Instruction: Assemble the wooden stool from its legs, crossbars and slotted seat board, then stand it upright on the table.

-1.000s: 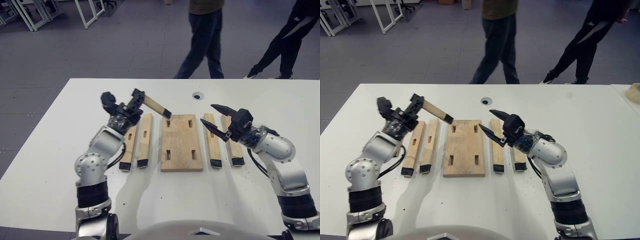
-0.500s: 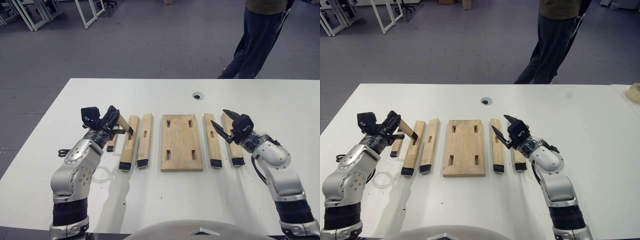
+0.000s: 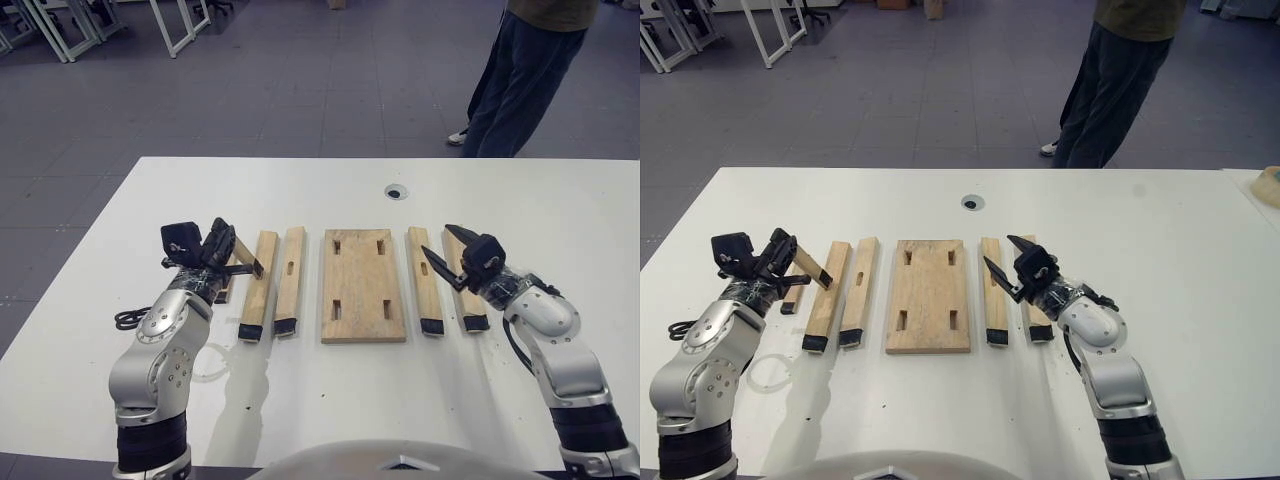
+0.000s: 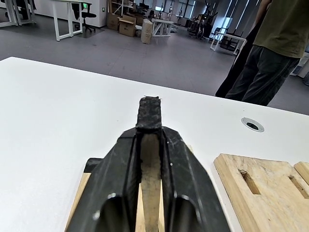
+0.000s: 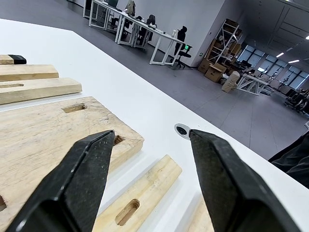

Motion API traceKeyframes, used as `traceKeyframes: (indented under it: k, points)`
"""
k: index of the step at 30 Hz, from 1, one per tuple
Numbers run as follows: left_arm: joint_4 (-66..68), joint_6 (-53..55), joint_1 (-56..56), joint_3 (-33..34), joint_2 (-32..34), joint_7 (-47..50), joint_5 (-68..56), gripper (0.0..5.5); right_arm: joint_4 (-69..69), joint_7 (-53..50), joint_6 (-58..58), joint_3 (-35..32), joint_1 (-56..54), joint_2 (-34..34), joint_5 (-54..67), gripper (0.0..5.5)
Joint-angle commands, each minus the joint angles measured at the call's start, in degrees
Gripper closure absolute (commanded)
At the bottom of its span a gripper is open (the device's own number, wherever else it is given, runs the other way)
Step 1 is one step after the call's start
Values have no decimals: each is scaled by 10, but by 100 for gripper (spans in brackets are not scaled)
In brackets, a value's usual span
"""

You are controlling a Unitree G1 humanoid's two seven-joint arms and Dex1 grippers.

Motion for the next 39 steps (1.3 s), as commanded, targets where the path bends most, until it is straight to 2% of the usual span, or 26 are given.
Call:
traceKeyframes:
  k: [1,16,21,26,33,39]
  points:
    - [-1,10,4,5,-6,4,11,506,-4,3,-5,0,3,-6,-8,264]
    - [31,11,-6,-7,-37,-1,33,506,-2,2,-7,3,3,-4,-12,264]
    - [15,24,-41,-55,20,-5,110,506,-3,0,-7,3,7,-2,-12,264]
    - [-33,37,-71,-49,-9,-7,86,506,-4,-3,-8,6,14,0,-14,264]
    - [-30,46,-54,-15,-16,-1,86,506,-4,-4,-7,4,15,0,-15,264]
    - [-9,33,-20,-16,-35,-12,96,506,-2,-3,-9,3,15,-2,-16,264]
